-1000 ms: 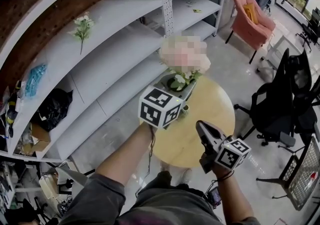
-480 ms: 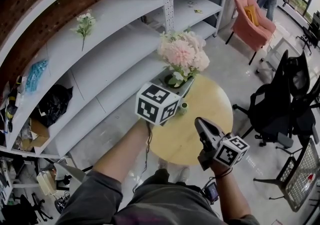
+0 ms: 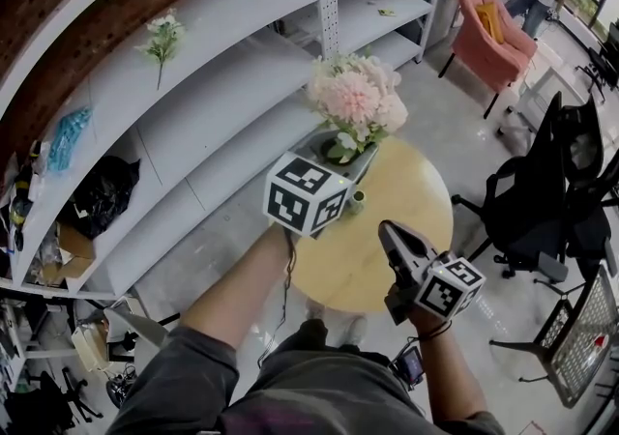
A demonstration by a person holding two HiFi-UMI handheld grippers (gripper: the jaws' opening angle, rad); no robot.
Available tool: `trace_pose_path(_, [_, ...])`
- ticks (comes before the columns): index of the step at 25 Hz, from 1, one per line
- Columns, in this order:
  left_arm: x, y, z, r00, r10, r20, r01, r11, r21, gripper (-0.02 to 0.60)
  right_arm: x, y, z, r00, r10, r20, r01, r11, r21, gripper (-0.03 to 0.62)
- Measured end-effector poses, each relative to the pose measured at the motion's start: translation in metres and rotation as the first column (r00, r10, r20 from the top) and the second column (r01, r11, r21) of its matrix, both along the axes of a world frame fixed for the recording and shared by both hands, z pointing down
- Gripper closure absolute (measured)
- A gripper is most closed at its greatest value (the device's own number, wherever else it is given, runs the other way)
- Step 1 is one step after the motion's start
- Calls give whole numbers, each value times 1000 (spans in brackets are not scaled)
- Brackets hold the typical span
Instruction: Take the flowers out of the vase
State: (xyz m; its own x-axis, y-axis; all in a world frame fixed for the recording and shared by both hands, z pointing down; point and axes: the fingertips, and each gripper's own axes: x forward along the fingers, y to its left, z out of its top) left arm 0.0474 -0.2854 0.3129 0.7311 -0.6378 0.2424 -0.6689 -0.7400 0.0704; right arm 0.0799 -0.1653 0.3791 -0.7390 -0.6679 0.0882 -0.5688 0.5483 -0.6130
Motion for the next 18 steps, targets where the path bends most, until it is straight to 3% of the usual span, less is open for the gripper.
trace_pose_path(18, [0, -5, 11, 1000, -2, -2, 2, 1000, -23, 488, 3, -6, 10, 1000, -4, 3, 4, 1000, -24, 580])
